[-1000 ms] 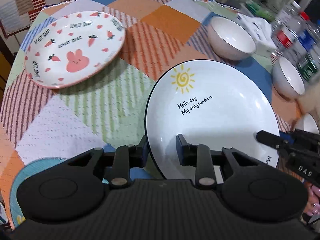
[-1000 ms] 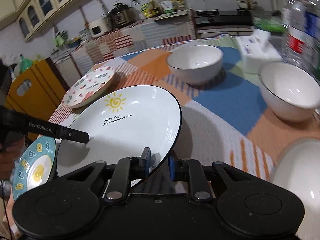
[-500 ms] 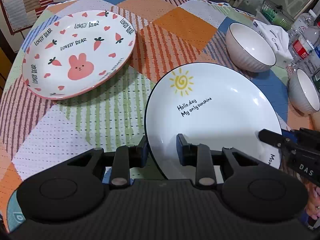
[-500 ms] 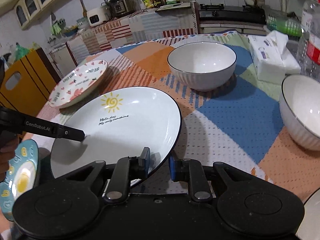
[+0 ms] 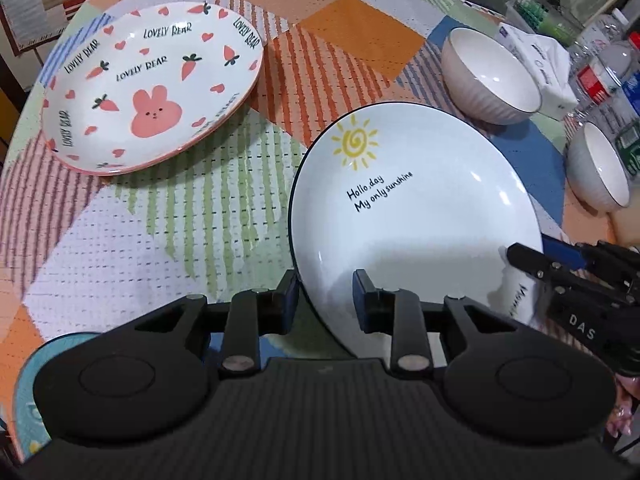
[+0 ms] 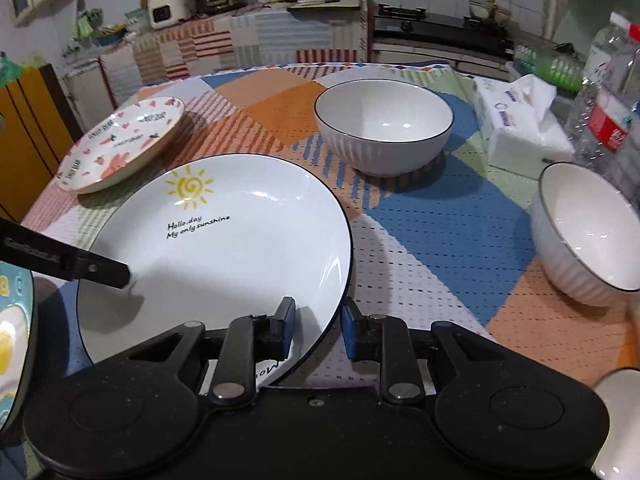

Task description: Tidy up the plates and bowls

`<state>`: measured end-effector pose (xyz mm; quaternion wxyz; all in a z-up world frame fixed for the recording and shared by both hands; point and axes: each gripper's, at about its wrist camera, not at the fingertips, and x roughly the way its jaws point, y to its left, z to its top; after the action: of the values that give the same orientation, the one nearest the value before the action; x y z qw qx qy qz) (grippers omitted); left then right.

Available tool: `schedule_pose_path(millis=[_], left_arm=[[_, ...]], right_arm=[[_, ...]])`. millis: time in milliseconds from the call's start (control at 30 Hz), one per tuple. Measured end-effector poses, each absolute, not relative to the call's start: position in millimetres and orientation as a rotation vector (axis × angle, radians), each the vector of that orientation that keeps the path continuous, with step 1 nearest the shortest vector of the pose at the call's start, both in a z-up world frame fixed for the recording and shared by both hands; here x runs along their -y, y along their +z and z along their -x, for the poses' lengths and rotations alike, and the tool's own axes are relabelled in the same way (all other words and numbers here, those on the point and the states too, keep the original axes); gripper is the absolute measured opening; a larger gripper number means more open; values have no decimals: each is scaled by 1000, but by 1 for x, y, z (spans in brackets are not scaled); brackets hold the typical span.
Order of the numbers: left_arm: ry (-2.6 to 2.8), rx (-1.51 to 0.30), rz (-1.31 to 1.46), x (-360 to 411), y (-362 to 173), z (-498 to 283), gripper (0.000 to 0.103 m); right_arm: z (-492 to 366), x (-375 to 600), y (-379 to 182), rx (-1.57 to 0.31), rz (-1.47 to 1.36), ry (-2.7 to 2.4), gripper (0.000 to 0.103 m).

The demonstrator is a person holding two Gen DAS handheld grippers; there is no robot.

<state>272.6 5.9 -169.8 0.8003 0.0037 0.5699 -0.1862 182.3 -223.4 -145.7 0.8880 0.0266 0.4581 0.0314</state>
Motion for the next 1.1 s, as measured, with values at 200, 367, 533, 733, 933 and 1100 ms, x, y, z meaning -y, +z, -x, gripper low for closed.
schedule_pose_path(millis=[200, 367, 533, 733, 933, 1100], left_arm=[[-442, -1230, -81, -17, -136, -248, 29], [-459, -1199, -154, -34, -100, -219, 29], [-446, -1152, -245, -50, -72, -193, 39], [-423, -1158, -302, -72, -57, -172, 44], [-389, -1163, -291, -99, -60, -156, 55], [-361, -1151, -291, -124, -74, -147, 70]], right_arm=[[-166, 215, -111, -922, -25, 77, 30], [-149, 207, -77, -897, -92, 154, 39], [-138, 189, -58, -1006, -102, 155, 43], [-118, 168, -27, -1038, -122, 287, 48], [-101, 134, -11, -1087, -84, 367, 57], [-93, 107, -12, -1068, -35, 472, 65]])
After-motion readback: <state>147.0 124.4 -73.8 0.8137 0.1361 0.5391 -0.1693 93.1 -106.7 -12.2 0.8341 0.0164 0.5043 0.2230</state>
